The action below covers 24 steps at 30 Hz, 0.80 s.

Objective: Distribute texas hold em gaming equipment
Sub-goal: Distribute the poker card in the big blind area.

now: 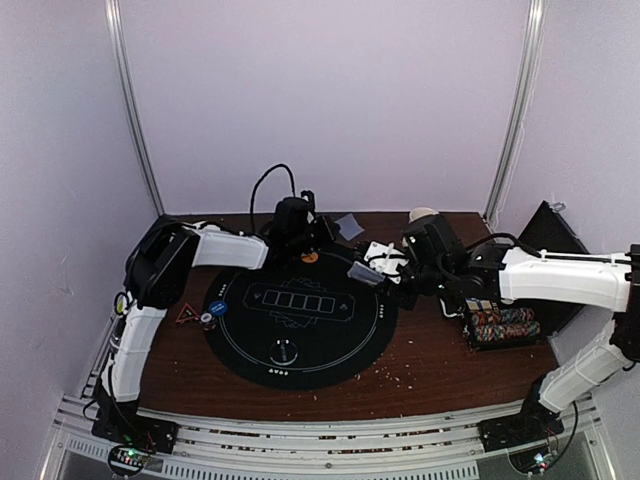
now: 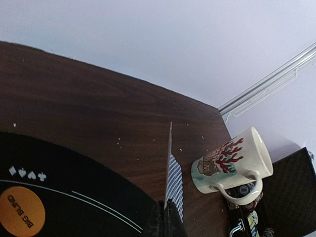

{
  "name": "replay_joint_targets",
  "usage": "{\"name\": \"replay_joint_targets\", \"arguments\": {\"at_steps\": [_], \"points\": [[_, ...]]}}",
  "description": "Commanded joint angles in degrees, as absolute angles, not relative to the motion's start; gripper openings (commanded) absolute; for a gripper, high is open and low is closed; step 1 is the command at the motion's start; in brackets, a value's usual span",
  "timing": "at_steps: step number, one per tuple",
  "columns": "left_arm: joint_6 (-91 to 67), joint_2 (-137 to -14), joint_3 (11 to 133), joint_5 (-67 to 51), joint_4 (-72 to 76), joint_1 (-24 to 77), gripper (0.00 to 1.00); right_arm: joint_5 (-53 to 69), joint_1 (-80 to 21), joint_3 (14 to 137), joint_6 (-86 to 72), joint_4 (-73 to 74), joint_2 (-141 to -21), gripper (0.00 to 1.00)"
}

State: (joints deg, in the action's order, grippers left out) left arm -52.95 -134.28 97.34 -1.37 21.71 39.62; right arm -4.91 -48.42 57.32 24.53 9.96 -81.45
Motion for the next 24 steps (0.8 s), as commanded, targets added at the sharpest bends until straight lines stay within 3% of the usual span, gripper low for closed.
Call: {"name": "replay_joint_targets", "arguments": {"at_steps": [1,11,19,22,24], "points": [[-57.2,-137.9,100.8,7.8,22.3,41.2,0.0,-5.2,-48.1,56.5,22.9,9.7,-78.0,0.47],[-59.6,-139.0,99.2,14.2,17.9,43.4,0.0,-5.5,-48.2,56.1,22.9,10.1,-76.8,0.47],[-61.4,-139.7,97.9,12.4,15.9,44.3,0.0,-5.2,-48.1,56.4,23.0,10.6,-76.9,0.47],[-62.7,-139.3,96.6,11.9,15.6,44.4,0.06,-5.1,-48.1,56.7,23.1,10.4,-77.1,0.47],[-62.8,-138.6,95.8,12.6,15.0,44.4,0.18,-4.9,-48.2,57.0,23.0,10.5,-77.3,0.47]]}}
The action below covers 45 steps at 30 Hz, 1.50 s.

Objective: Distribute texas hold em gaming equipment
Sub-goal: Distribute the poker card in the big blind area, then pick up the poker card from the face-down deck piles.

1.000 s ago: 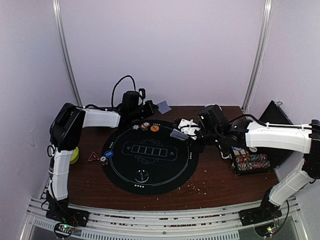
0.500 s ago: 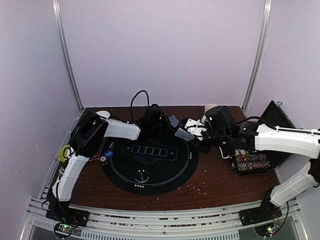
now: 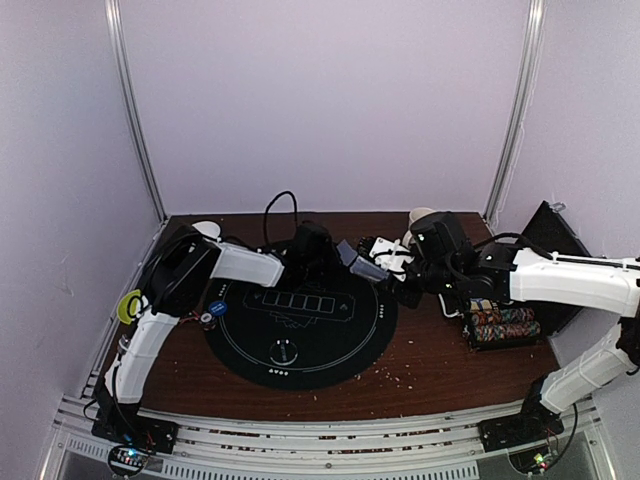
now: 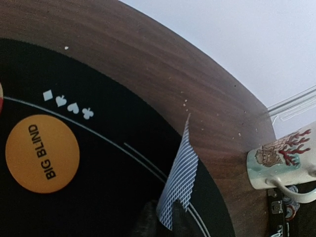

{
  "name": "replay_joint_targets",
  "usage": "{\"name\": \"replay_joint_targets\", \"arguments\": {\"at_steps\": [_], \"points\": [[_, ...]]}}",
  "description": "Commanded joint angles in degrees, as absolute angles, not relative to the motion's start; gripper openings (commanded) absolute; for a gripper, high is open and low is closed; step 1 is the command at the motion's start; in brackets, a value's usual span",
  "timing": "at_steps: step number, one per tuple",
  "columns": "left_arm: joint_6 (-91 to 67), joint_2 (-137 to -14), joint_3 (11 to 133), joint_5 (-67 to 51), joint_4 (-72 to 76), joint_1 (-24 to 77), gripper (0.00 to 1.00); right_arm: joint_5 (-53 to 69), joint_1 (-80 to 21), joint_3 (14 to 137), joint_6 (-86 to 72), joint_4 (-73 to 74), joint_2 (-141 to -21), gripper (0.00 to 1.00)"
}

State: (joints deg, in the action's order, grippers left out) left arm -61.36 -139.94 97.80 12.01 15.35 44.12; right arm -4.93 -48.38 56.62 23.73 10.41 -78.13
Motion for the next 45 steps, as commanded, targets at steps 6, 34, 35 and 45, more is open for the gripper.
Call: {"name": "replay_joint_targets", "arguments": {"at_steps": [6,34,35,45], "points": [[-60.4,-132.4,94.5,18.9,9.7,45.6,0.5,-4.7,-48.1,57.3,23.0,10.7,-77.2,0.47],[-21.4,-94.7,71.7,-52.2,2.5,34.7,0.93,0.1,-50.1,66.4,27.0,11.9,-83.8,0.47],[-21.1,-95.1,71.9,-53.0,1.7,34.7,0.91,0.4,-50.4,66.8,27.1,11.8,-84.4,0.47],[-18.3,-99.0,72.2,-51.2,-0.6,35.8,0.91,1.5,-52.8,69.1,27.1,10.6,-87.8,0.47]]}}
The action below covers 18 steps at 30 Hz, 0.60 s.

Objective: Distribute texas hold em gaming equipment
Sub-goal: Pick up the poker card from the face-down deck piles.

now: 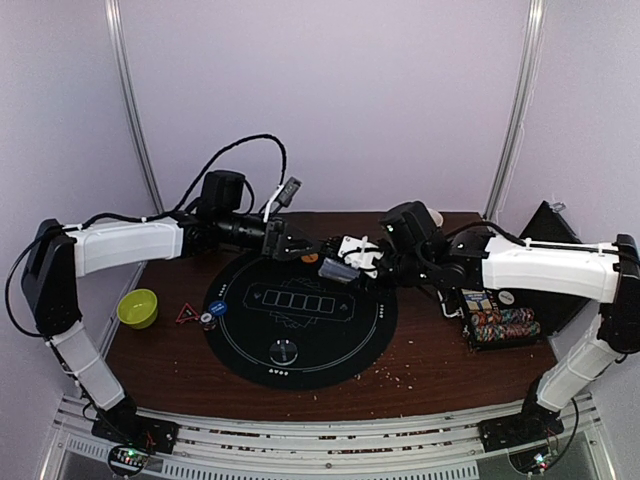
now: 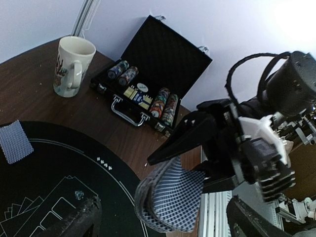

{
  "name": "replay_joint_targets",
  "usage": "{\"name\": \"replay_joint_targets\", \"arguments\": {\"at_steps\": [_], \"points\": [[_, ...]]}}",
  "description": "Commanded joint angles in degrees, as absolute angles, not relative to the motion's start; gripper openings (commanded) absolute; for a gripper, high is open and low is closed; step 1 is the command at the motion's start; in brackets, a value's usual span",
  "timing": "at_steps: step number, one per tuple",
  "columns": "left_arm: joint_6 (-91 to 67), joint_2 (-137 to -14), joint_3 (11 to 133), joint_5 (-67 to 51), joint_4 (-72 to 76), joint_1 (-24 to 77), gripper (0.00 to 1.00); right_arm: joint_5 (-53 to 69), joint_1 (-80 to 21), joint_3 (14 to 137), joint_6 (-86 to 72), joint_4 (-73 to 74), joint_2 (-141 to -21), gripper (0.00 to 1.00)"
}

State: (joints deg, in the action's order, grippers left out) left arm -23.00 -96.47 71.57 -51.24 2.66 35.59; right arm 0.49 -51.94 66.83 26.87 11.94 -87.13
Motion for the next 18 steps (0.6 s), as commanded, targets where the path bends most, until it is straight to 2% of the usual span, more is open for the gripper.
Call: {"name": "replay_joint_targets", "arguments": {"at_steps": [1,9,18], "points": [[-16.8,-99.7,73.0,-51.0,-2.4,35.9,0.92,1.5,-53.0,69.4,27.2,10.6,-88.1,0.47],[-14.7,-103.0,75.6,-45.2,-6.3,37.2,0.91,1.6,-53.9,70.8,27.5,10.6,-89.8,0.47],[-16.8,-102.8,75.9,-48.2,-3.3,37.3,0.86,1.1,-54.2,71.0,27.9,10.6,-90.6,0.47]]}}
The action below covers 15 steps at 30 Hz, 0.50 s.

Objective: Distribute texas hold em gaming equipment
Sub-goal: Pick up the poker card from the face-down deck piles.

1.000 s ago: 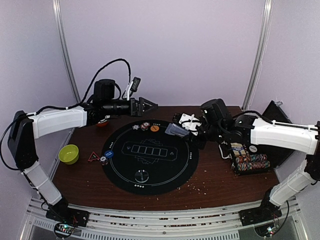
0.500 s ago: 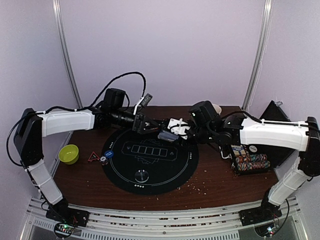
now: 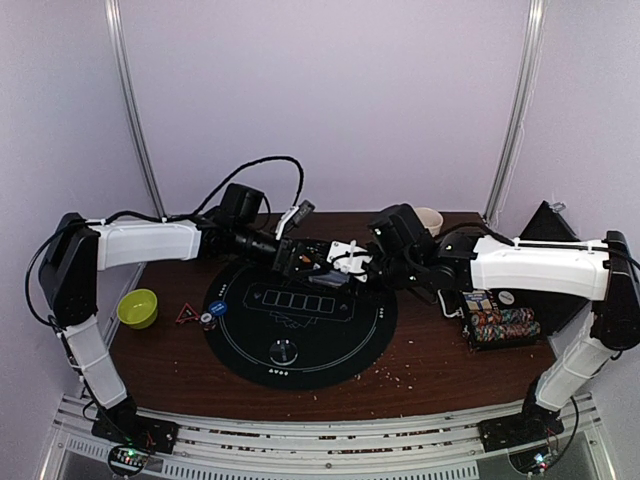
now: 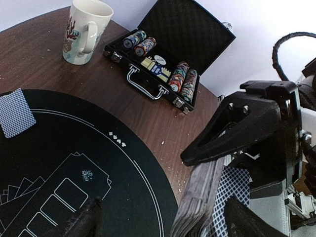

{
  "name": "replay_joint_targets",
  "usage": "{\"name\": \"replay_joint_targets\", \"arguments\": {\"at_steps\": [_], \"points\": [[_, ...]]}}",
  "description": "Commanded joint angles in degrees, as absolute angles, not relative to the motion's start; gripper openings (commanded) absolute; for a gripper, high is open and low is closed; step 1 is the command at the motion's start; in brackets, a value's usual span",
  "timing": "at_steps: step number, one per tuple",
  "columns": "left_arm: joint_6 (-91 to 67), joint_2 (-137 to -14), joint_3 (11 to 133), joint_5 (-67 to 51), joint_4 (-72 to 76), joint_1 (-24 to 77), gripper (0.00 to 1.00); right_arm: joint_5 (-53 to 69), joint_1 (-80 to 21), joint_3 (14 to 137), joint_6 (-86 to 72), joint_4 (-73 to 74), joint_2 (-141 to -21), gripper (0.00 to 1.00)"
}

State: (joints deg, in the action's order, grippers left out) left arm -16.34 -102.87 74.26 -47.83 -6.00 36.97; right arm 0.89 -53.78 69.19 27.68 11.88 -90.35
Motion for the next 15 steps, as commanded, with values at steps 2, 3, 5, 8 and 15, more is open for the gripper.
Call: {"name": "replay_joint_targets", "arguments": {"at_steps": [2,3,5,8,15], "points": [[-16.8,-103.1,76.2,-46.1,-3.9,37.4,0.8,1.1,-54.2,71.0,28.0,10.5,-90.6,0.47],[-16.4,-103.3,76.6,-45.2,-4.7,37.6,0.78,1.1,-54.2,71.1,28.0,10.3,-90.7,0.47],[-15.4,-103.5,77.2,-44.9,-5.9,37.6,0.69,1.1,-54.2,71.1,27.9,10.2,-90.7,0.47],[-12.2,-103.3,78.9,-44.1,-10.2,37.5,0.56,0.7,-54.2,71.0,27.9,10.0,-90.5,0.47],[-11.7,-101.9,79.0,-46.9,-11.8,36.6,0.44,0.1,-54.2,70.3,28.0,9.5,-90.1,0.47]]}}
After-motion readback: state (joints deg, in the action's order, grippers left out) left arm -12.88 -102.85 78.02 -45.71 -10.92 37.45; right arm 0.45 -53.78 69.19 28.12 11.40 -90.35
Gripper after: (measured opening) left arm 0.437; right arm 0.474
